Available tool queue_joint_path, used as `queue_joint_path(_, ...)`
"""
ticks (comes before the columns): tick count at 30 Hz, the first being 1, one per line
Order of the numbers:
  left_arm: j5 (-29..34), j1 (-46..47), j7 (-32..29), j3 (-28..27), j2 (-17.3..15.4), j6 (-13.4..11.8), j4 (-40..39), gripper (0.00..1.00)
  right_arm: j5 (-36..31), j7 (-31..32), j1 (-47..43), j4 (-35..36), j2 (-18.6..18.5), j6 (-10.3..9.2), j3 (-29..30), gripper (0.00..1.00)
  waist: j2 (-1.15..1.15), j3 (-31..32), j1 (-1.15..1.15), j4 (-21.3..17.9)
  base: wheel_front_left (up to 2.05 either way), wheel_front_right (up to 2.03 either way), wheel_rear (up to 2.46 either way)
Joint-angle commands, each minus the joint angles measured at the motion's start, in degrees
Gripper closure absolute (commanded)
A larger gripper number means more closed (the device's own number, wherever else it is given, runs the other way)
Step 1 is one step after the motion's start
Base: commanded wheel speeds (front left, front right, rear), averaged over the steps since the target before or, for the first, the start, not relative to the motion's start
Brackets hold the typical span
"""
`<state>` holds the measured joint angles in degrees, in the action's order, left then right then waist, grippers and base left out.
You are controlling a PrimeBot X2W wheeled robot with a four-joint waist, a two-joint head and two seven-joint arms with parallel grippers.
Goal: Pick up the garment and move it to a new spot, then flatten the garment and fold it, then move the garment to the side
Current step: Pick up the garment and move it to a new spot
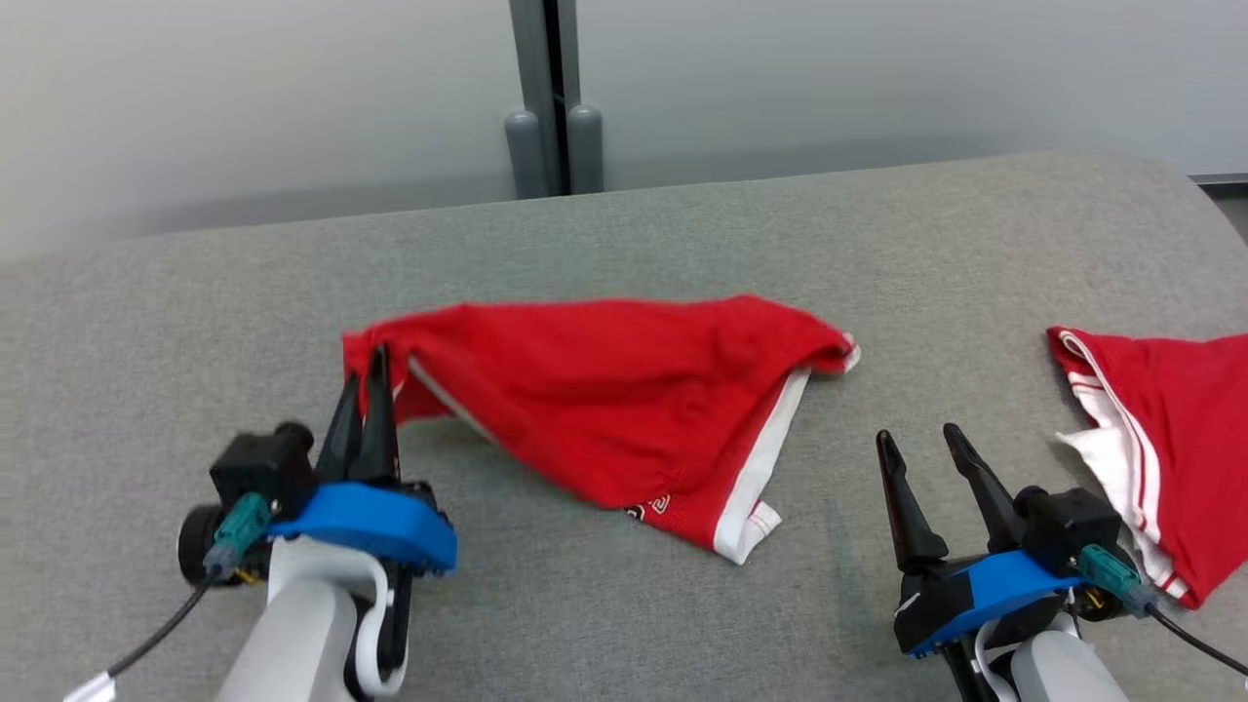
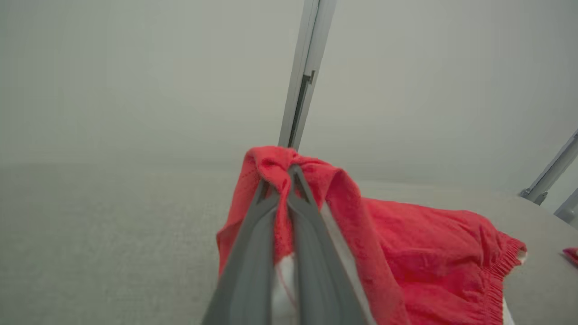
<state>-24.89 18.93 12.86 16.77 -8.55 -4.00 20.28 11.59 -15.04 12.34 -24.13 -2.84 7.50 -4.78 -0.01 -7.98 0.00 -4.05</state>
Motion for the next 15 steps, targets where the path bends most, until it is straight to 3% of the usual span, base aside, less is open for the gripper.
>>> queue_joint_path(1, -0.65, -1.13, 0.52, -0.35, 0.04, -0.04, 0.6, 1.0, -0.5, -0.19, -0.64, 0.01, -0.12, -0.02, 0.21, 0.0, 0.01, -0.42, 0.0, 0.96, 0.0, 0.0, 0.0)
queue_joint_path(4, -1.55, -4.72, 0.98, -1.34, -0.69, -0.31, 5.26, 1.0, -0.99, -0.18, -0.24, -0.15, -0.1, -0.02, -0.11, 0.0, 0.01, -0.55, 0.0, 2.51, 0.0, 0.0, 0.0)
queue_joint_path(5, -1.62, -5.19, 1.29, -1.8, -0.59, -0.58, 6.61, 0.8, -1.05, -0.18, 0.0, -0.2, -0.11, -0.02, -0.43, 0.0, 0.01, -0.67, 0.0, 2.96, 0.0, 0.0, 0.0)
queue_joint_path(6, -1.3, -5.71, 1.6, -2.05, -0.6, -0.66, 8.1, 0.36, -1.14, -0.18, 0.24, -0.28, -0.11, -0.02, -0.77, 0.0, 0.01, -0.73, 0.0, 3.39, 0.0, 0.0, 0.0)
queue_joint_path(7, -1.14, -6.08, 1.91, -2.52, -0.52, -1.07, 9.31, 0.0, -1.07, -0.18, 0.48, -0.39, -0.11, -0.01, -1.35, 0.0, 0.01, -0.81, 0.0, 3.74, 0.0, 0.0, 0.0)
queue_joint_path(12, 2.28, -6.46, 2.38, -5.42, 0.42, -3.46, 9.51, 0.0, -0.8, -0.19, 1.36, -1.32, -0.11, -0.02, -4.79, 0.0, 0.01, -1.57, 0.0, 5.72, 0.0, 0.0, 0.0)
queue_joint_path(15, 4.36, -7.83, 2.35, -6.69, 1.56, -3.0, 7.83, 0.0, -0.26, -0.19, 1.52, -2.72, -0.12, -0.02, -7.41, 0.0, 0.01, -2.23, 0.0, 7.05, 0.0, 0.0, 0.0)
